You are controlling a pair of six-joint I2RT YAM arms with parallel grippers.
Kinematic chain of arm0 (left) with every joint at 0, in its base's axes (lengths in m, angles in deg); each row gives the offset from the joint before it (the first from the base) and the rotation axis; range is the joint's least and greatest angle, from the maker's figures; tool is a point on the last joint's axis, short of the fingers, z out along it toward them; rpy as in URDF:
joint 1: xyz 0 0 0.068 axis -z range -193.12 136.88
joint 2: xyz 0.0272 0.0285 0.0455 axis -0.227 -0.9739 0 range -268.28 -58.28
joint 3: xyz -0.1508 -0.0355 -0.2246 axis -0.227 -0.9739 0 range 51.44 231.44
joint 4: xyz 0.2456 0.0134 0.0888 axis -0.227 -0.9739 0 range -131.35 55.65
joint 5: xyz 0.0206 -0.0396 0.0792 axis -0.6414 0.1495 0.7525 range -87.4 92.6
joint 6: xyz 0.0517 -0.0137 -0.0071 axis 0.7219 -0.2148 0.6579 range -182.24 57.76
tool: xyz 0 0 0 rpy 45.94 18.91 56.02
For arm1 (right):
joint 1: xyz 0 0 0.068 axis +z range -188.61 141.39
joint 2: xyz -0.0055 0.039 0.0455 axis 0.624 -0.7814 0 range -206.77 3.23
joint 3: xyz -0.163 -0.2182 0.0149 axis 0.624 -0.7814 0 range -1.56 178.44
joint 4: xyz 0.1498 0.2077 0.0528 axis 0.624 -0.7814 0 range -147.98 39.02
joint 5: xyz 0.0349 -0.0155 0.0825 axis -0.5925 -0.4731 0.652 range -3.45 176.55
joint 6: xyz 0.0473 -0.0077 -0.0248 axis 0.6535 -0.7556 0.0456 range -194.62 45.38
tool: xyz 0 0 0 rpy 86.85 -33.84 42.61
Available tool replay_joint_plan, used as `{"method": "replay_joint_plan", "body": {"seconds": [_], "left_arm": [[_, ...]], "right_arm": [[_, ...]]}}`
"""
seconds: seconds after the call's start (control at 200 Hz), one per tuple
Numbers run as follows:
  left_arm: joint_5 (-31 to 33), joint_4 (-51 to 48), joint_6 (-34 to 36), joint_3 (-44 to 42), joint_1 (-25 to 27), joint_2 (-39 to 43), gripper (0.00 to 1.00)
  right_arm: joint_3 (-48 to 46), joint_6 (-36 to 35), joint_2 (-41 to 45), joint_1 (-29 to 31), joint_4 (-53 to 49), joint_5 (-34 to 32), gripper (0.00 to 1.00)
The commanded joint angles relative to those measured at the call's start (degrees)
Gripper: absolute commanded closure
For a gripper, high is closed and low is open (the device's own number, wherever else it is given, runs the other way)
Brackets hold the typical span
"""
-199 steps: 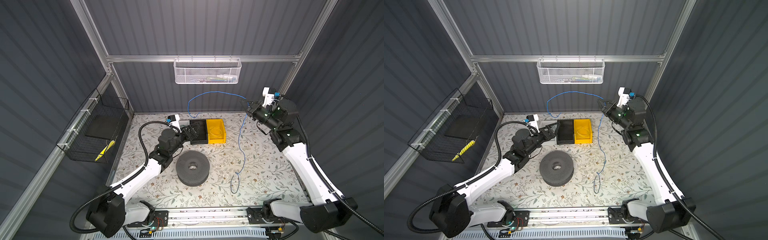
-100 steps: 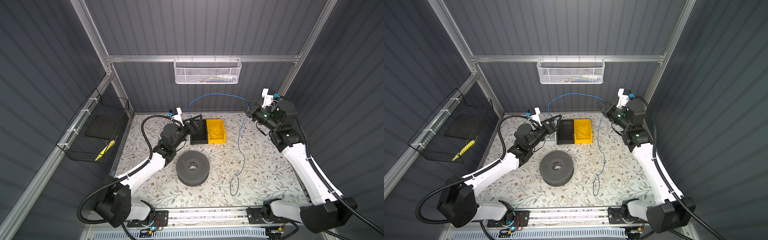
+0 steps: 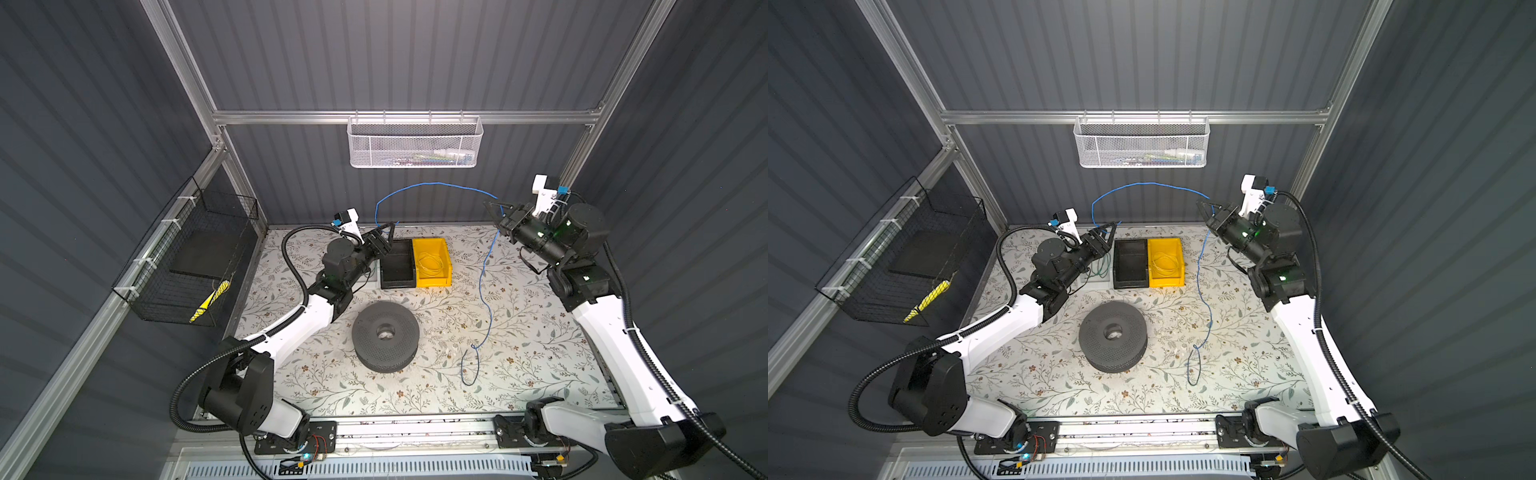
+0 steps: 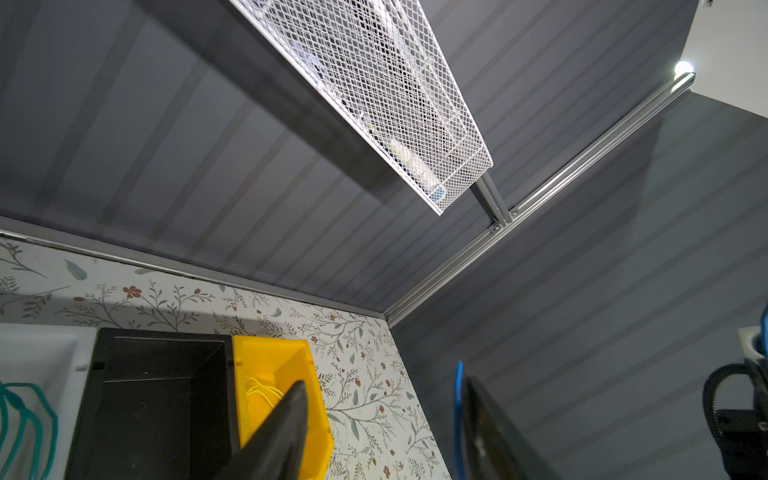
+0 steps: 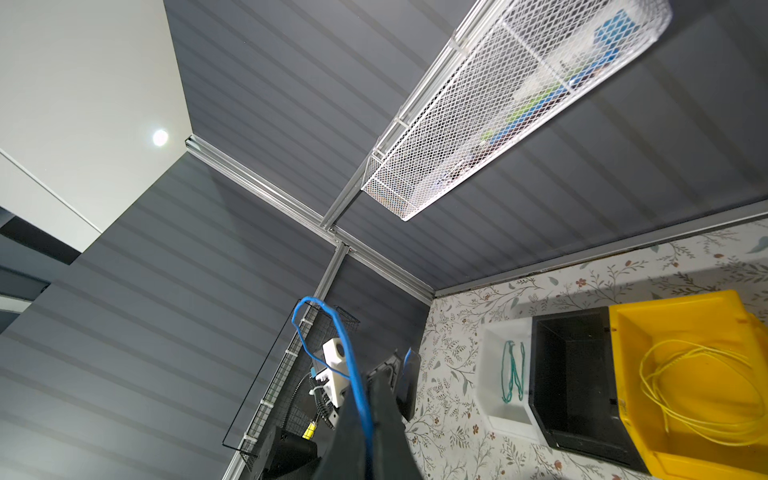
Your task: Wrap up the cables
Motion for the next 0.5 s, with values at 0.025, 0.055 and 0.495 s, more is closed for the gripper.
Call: {"method": "replay_joint_plan", "body": {"seconds": [0.025, 0.055, 0.495], "left_arm": [[-0.42, 2.28, -0.67, 2.04, -0.6, -1.0, 0.5], [-0.42, 2.29, -0.74, 2.08, -0.71, -0.99, 0.52], [-1.02, 0.45, 0.09, 2.06, -1.96, 0.24, 0.76]], "right_arm": [[-0.02, 0.53, 0.76, -0.26, 1.06, 1.44, 1.0], [-0.12, 0.57, 0.76, -0.21, 1.03, 1.63, 1.0], [-1.99, 0.81, 2.46, -0.25, 0.63, 2.12, 1.0]]}}
